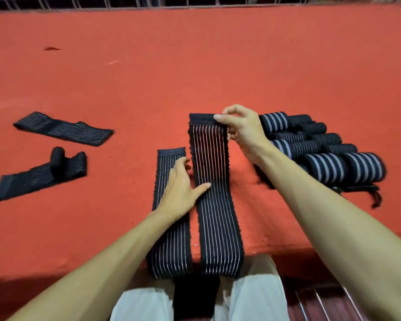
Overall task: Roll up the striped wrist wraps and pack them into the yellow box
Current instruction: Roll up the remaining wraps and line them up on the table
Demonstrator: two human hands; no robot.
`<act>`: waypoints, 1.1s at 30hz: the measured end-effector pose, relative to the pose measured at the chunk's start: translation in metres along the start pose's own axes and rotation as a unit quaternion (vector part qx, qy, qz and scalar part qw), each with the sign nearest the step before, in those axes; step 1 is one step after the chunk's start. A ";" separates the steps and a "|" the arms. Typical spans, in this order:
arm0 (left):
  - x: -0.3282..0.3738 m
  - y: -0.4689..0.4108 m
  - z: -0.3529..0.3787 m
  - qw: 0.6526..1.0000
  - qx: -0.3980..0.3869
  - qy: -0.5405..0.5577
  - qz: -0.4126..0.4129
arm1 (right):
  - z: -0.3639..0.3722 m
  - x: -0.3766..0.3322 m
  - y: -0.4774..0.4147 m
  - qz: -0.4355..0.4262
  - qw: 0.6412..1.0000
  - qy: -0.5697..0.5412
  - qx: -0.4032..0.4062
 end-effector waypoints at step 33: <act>-0.035 0.066 -0.062 0.946 -0.123 0.286 -0.093 | 0.087 0.030 0.063 0.172 0.976 0.059 -0.122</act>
Point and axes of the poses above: each hand's wrist, its own y-axis away from the middle knuckle, its own z-axis out of the palm, x = y × z, the point moved 9 cm from there along -y, towards the middle knuckle, and after that the axes turned 2 degrees about z, right-handed, at the moved point
